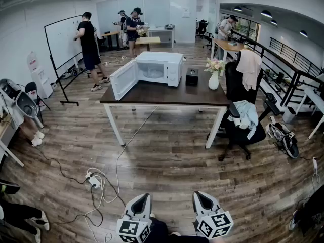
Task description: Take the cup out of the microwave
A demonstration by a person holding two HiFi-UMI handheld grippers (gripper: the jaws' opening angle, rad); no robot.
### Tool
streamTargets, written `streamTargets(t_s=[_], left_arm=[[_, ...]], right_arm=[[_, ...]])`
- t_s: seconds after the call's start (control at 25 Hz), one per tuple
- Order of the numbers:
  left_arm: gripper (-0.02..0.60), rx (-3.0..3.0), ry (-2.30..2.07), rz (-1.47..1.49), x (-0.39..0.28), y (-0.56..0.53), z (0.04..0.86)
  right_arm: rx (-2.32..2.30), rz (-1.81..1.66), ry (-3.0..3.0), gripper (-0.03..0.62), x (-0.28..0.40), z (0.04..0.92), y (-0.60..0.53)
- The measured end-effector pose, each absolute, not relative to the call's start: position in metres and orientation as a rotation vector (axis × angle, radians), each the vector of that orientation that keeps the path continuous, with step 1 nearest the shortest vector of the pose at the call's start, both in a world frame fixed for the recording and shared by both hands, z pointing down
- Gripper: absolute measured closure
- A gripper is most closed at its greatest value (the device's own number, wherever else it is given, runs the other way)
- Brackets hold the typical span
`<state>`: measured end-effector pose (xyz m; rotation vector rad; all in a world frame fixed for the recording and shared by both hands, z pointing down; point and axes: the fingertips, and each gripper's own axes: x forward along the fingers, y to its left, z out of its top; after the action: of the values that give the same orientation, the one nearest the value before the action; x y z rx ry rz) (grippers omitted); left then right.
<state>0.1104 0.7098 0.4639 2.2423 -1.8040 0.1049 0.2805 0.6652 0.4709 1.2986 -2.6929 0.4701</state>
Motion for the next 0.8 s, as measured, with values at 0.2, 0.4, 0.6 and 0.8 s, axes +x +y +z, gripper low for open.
streamTargets(t_s=[0.2,0.4,0.6,0.8], left_arm=[[0.575,2.215,-1.808,0.095,0.113,0.717,0.468],[0.575,2.203,-1.801,0.101,0.116,0.718,0.473],[0.575,2.203,-1.793,0.106,0.117,0.700,0.475],[0.574,2.192,-1.786,0.104,0.108,0.657,0.484]], right_arm=[[1.291,0.493,-2.694,0.602,0.286,0.478,0.671],[1.294,0.513,-2.680,0.602,0.286,0.485,0.671],[1.274,0.546,-2.665,0.602,0.280,0.493,0.657],[1.273,0.540,-2.658,0.602,0.272,0.498,0.616]])
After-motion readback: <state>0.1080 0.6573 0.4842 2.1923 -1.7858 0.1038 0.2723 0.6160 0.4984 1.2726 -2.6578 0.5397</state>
